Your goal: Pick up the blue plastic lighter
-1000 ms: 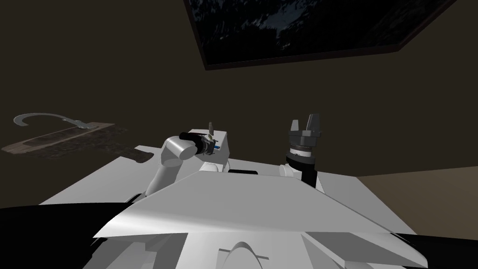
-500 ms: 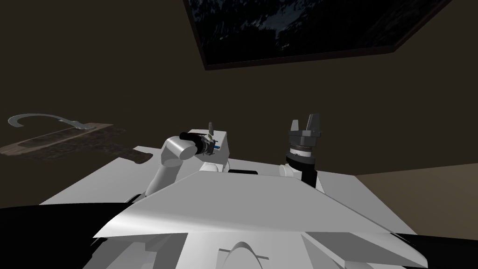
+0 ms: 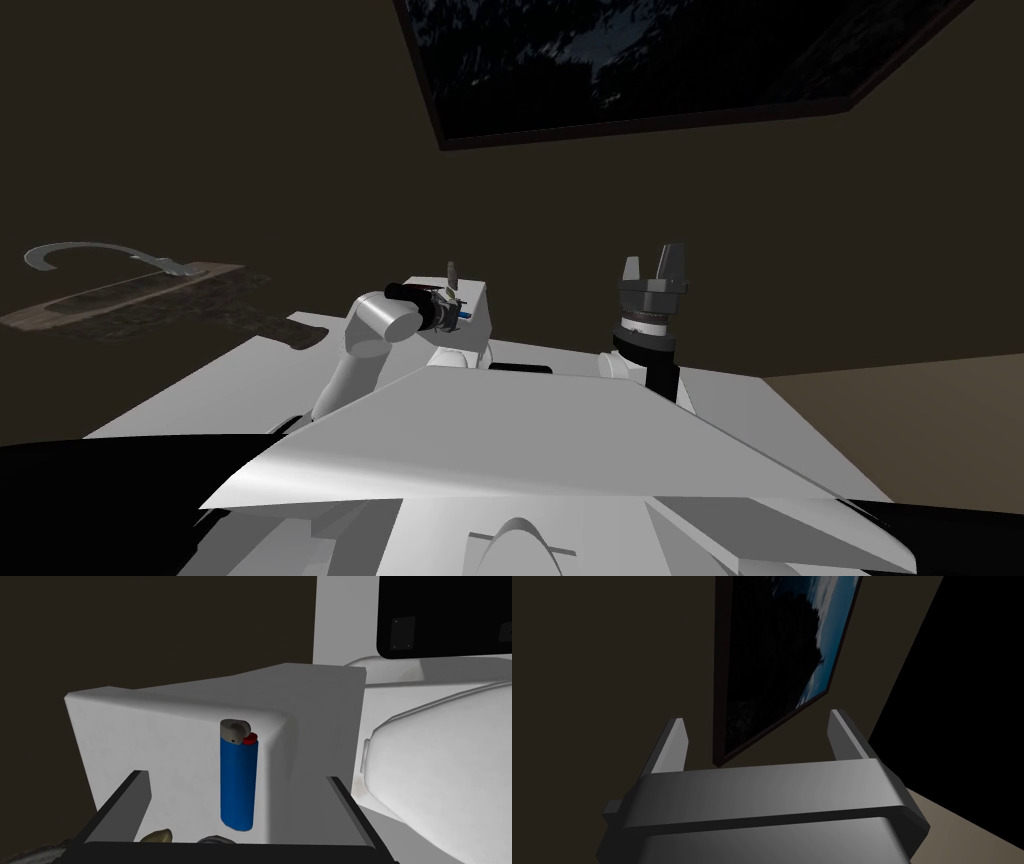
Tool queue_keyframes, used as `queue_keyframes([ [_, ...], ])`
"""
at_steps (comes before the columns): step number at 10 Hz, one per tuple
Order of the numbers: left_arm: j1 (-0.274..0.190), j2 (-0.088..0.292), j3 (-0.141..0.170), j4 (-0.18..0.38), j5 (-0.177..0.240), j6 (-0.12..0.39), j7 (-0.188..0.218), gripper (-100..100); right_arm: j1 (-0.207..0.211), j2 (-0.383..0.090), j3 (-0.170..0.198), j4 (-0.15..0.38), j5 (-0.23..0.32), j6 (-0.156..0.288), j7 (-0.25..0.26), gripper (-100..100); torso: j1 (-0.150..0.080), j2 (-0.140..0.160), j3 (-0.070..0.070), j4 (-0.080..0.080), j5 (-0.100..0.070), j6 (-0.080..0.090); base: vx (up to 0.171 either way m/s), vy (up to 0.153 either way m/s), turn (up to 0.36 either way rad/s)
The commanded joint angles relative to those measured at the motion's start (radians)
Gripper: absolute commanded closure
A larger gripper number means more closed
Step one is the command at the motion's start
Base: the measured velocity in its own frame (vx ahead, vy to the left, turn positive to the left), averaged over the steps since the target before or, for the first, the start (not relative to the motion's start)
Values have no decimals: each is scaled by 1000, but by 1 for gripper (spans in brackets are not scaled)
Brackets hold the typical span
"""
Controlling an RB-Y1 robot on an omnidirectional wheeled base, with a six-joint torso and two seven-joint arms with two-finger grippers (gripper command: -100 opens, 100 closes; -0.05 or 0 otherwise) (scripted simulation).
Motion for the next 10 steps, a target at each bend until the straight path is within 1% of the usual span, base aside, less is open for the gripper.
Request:
queue_keyframes([
  [1,0,0,0,0,0,0,0,-100,0,0,0,0,0,0,0,0,0,0,0,0,0,0,-11,11,-35],
  [5,0,0,0,0,0,0,0,-100,0,0,0,0,0,0,0,0,0,0,0,0,0,0,0,0,0],
  [6,-1,1,7,8,1,-2,2,-100,0,0,0,0,0,0,0,0,0,0,0,0,0,0,-19,19,-63],
  [7,-1,1,4,5,1,-1,0,-100,0,0,0,0,0,0,0,0,1,1,1,0,0,0,-8,8,-27],
  [8,-1,1,4,5,1,-1,1,0,0,0,0,0,0,0,0,0,1,1,0,0,0,0,0,0,0],
  [9,-8,-1,2,35,-6,-19,-8,-100,0,0,0,0,0,0,0,0,0,0,0,0,0,0,-14,-6,-48],
  [10,-15,-3,0,65,-12,-36,-16,-100,0,0,0,0,0,0,0,0,0,1,0,0,0,0,-37,-10,-74],
])
